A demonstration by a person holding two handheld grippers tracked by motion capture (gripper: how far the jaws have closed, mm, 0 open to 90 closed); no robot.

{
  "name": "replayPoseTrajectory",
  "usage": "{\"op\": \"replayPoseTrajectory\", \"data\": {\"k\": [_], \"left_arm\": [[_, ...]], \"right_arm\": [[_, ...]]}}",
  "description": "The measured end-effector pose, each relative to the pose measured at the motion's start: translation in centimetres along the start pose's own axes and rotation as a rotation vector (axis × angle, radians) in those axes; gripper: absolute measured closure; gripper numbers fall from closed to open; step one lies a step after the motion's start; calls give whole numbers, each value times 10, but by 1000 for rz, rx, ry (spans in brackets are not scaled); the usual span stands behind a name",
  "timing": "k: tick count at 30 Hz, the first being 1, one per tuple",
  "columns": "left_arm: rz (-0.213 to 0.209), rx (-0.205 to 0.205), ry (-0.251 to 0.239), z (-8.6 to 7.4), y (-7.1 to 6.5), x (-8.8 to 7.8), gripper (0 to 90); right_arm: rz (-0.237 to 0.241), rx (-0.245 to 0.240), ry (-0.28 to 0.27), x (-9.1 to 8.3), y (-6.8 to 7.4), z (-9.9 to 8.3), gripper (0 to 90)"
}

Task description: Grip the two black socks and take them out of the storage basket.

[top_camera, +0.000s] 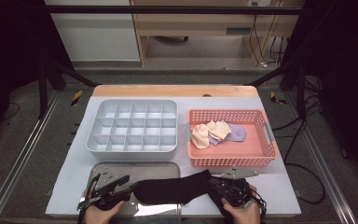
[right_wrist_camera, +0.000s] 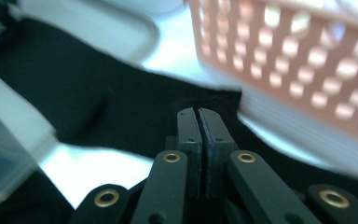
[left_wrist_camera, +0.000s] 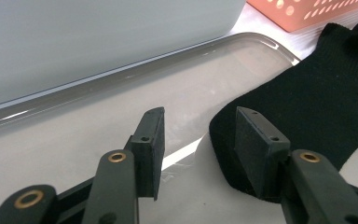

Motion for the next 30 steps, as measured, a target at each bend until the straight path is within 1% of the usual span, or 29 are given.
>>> {"op": "replayPoseTrajectory", "data": {"k": [2,3,4,5,7,11,12,14,15,16,19,21,24,25,28,30], "left_arm": [[1,2,0,0,0,0,525],[0,4,-1,1,0,0,525],[-1,3,-2,1,-1,0,525],[-2,3,-4,1,0,0,525],[0,2,-7,1,0,-1,525],[2,-1,-5,1,1,-1,526],[1,-1,-5,1,1,-1,526],[1,-1,-4,1,1,-1,526],[0,-1,-5,1,1,-1,526],[2,-2,-5,1,1,-1,526],[1,-4,-8,1,1,-2,526],[2,-5,-12,1,1,-2,526],[8,-2,-15,1,1,-3,525],[9,-3,-15,1,1,-3,525],[9,-1,-14,1,1,-4,526],[9,0,-11,1,1,-4,526]], "right_arm": [[24,9,-53,-5,4,10,881],[25,9,-82,-6,5,14,879],[19,21,-106,-6,6,19,878],[9,31,-117,-4,6,22,875],[-37,36,-104,4,4,23,871],[-102,46,-11,22,-4,13,828],[-106,51,3,24,-6,11,804],[-103,54,4,24,-8,10,790],[-90,59,-10,21,-7,11,762],[-64,54,-48,14,-3,15,735],[-35,30,-87,4,6,20,730],[-17,2,-98,3,14,22,730],[36,-26,-77,9,24,20,741],[46,-30,-65,12,27,19,741],[53,-35,-1,26,28,9,710],[29,-41,44,33,26,2,673]]}}
Point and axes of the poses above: each handheld gripper's, and its own axes: x roughly forward along the jaws, z roughly out of its top, y roughly to its left, the point moved 2 cm from there along x, roughly forward along the jaws, and after that the axes turned 5 degrees about z, right-handed, at the moved point
